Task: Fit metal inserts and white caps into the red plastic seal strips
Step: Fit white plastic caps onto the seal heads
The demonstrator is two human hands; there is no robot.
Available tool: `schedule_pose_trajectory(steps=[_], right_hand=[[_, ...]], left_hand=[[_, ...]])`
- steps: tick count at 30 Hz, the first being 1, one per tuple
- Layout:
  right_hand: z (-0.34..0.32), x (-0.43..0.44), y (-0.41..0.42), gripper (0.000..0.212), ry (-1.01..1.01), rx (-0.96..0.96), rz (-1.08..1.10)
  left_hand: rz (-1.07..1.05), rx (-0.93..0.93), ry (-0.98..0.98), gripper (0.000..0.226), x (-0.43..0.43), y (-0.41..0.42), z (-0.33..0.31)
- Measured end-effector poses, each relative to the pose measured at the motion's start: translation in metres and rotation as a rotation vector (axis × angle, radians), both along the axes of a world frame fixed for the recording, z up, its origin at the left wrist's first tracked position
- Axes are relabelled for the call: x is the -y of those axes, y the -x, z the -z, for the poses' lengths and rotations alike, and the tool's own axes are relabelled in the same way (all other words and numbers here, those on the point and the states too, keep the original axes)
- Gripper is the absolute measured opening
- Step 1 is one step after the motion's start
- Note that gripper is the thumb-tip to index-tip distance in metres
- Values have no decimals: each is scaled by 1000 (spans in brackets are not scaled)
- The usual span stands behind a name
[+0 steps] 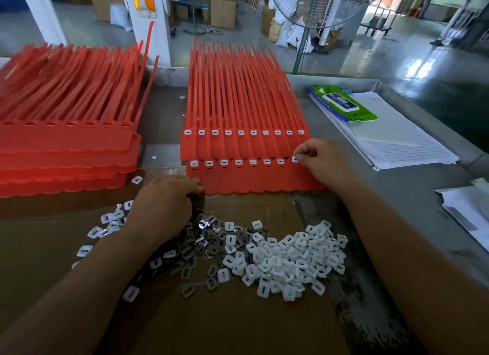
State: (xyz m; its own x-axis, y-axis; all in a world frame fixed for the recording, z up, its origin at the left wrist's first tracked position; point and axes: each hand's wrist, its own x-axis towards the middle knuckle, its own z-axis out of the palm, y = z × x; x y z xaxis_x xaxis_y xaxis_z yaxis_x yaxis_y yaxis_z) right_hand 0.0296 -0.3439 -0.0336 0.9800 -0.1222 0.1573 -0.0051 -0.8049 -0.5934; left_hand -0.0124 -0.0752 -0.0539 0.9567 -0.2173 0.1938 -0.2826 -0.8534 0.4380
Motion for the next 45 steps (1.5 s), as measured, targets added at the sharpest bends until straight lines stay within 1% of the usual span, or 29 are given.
schedule_pose_trajectory(steps=[6, 12, 15, 20, 30, 34, 38, 42, 43, 45], right_hand=[[5, 1, -5, 8, 58, -22, 2], [10, 3, -9, 13, 79, -10, -8], [11, 5, -11, 13, 122, -4, -7], [17, 4, -12, 14, 126, -14, 4], [20, 0, -10, 10, 85, 9, 40], [18, -1, -11, 1, 98, 2, 52], [15, -3, -12, 2, 122, 4, 54], [14, -4, -13, 21, 134, 11, 58], [14, -4, -13, 20, 144, 7, 59], [15, -4, -16, 13, 166, -4, 64]], left_hand=[[-5, 11, 14, 41, 1, 0, 0], [-6, 12, 5, 41, 0, 0, 0], [-2, 8, 0, 41, 0, 0, 0], [-2, 1, 1, 41, 1, 0, 0], [-3, 4, -6, 41, 1, 2, -2], [4, 6, -1, 41, 0, 2, -2], [2, 17, 1, 41, 0, 2, -2], [1, 17, -10, 41, 0, 1, -2], [0, 16, -13, 41, 0, 1, -2], [-1, 15, -14, 41, 0, 1, -2]])
